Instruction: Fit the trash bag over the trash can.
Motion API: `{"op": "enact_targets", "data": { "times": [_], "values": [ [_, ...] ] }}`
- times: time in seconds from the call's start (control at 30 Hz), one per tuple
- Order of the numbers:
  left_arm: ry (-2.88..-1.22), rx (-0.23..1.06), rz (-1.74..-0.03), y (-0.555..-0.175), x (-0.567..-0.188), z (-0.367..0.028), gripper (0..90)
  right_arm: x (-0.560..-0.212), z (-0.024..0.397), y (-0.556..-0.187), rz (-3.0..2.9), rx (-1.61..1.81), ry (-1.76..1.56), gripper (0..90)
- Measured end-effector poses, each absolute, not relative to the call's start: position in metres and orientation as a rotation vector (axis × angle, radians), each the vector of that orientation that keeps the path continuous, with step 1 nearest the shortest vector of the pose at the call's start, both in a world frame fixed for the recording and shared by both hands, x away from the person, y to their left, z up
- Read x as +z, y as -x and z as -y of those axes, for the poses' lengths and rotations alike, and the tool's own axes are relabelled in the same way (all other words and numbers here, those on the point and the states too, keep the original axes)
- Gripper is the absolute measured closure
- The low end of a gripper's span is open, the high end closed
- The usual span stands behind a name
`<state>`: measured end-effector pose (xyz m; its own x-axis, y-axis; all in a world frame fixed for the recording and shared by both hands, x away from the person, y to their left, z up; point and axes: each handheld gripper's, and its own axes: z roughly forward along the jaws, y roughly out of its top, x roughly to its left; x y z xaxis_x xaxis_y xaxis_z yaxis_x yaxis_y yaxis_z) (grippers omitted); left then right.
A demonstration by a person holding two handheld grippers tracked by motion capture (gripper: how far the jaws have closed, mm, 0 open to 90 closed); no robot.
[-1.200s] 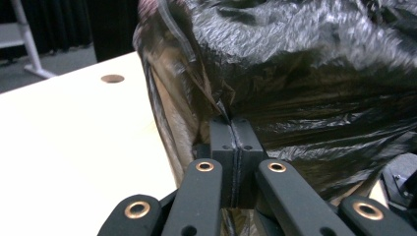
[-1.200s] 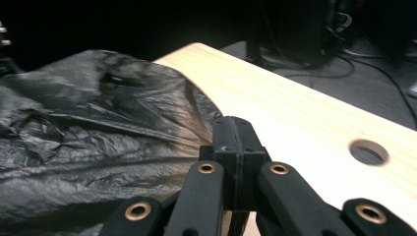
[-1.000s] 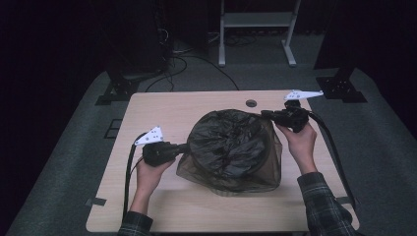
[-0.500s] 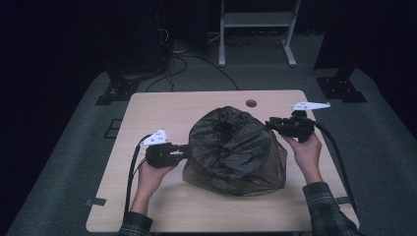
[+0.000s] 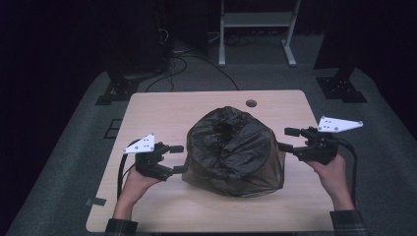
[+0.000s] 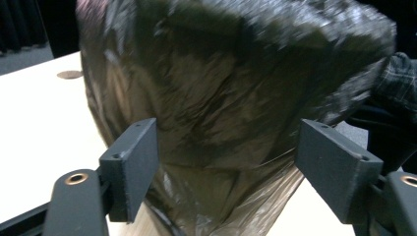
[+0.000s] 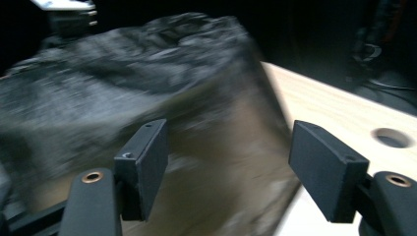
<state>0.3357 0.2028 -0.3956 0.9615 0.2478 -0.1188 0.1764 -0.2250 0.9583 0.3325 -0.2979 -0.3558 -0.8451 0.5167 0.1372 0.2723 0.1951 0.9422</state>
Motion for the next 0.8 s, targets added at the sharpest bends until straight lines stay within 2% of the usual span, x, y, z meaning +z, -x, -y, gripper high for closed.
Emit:
{"op": "enact_targets", "data": {
  "times": [0.33,0.43,0.5,0.6,0.7,0.73,0.77,0.8],
  "values": [
    [-1.815,0.088,-0.311,-0.337,-0.398,-0.19,19.5,-0.368,0.282,-0.31,-2.349,1.787,-0.646,21.3],
    [-1.817,0.089,-0.312,-0.338,-0.399,-0.187,19.5,-0.37,0.275,-0.308,-2.377,1.786,-0.619,21.3],
    [-1.816,0.084,-0.313,-0.339,-0.4,-0.185,19.5,-0.372,0.269,-0.309,-2.393,1.776,-0.613,24.9],
    [-1.825,0.078,-0.307,-0.34,-0.402,-0.181,19.5,-0.373,0.266,-0.31,-2.408,1.767,-0.607,42.4],
    [-1.835,0.074,-0.3,-0.341,-0.404,-0.178,22.7,-0.373,0.266,-0.309,-2.402,1.771,-0.608,68.6],
    [-1.837,0.068,-0.295,-0.342,-0.405,-0.178,27.2,-0.372,0.266,-0.309,-2.394,1.778,-0.61,75.5],
    [-1.837,0.065,-0.294,-0.342,-0.406,-0.178,36.3,-0.372,0.267,-0.309,-2.392,1.786,-0.613,83.5],
    [-1.836,0.064,-0.294,-0.342,-0.406,-0.178,43.8,-0.371,0.268,-0.309,-2.393,1.794,-0.614,87.4]
  ]
}}
